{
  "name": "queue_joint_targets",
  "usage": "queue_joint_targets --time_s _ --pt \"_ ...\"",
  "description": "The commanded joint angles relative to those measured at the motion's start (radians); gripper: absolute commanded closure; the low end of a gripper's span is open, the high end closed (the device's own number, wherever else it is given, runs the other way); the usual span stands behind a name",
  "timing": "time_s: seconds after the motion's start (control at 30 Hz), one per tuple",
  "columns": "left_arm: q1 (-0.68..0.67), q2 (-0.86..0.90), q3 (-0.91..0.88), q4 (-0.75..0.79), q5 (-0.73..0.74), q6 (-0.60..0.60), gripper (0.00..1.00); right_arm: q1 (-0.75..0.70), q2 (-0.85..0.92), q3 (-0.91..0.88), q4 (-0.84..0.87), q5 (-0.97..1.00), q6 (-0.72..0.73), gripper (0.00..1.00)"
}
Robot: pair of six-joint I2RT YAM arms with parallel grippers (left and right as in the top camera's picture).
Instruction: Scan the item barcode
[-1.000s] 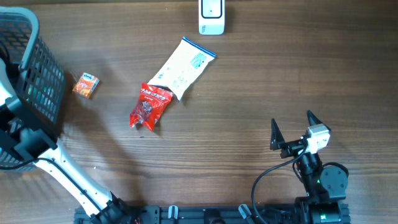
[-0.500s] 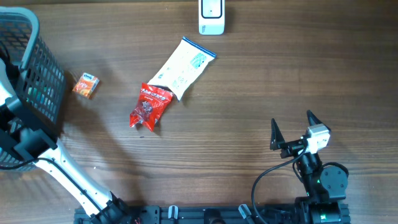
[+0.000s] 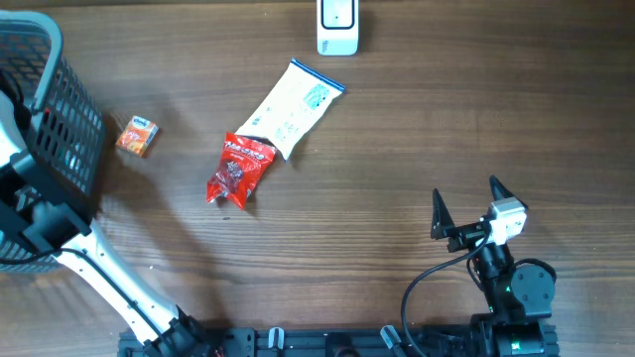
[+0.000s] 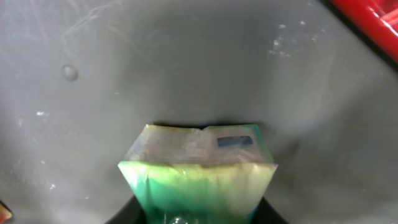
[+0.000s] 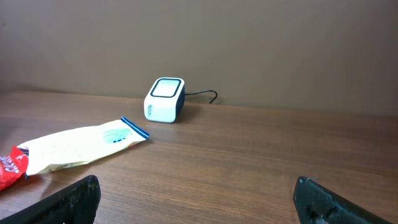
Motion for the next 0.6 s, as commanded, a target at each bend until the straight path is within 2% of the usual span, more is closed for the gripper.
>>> queue_joint_targets --time_s 0.0,0.1,0.33,0.4,0.57 --pt "0.029 0.008 -0.004 -0.015 -0.021 0.003 0.84 -0.004 0.002 -0.001 0.003 0.011 -0.012 0.0" --pt "0.054 -0.018 -0.003 -0.023 0.011 0.003 0.87 -0.004 0.002 -0.001 0.003 0.011 -0.012 0.0" --pt "0.122 -0.135 -0.003 -0.008 0.29 0.002 0.87 -0.004 0.002 -0.001 0.003 0.011 -0.012 0.0" --pt "0.143 -0.182 -0.003 -0.003 0.376 0.002 0.96 -0.004 0.002 -0.001 0.003 0.011 -0.012 0.0" --pt "0.169 -0.29 -0.003 -0.004 0.418 0.003 0.91 -0.004 0.002 -0.001 0.003 0.011 -0.012 0.0"
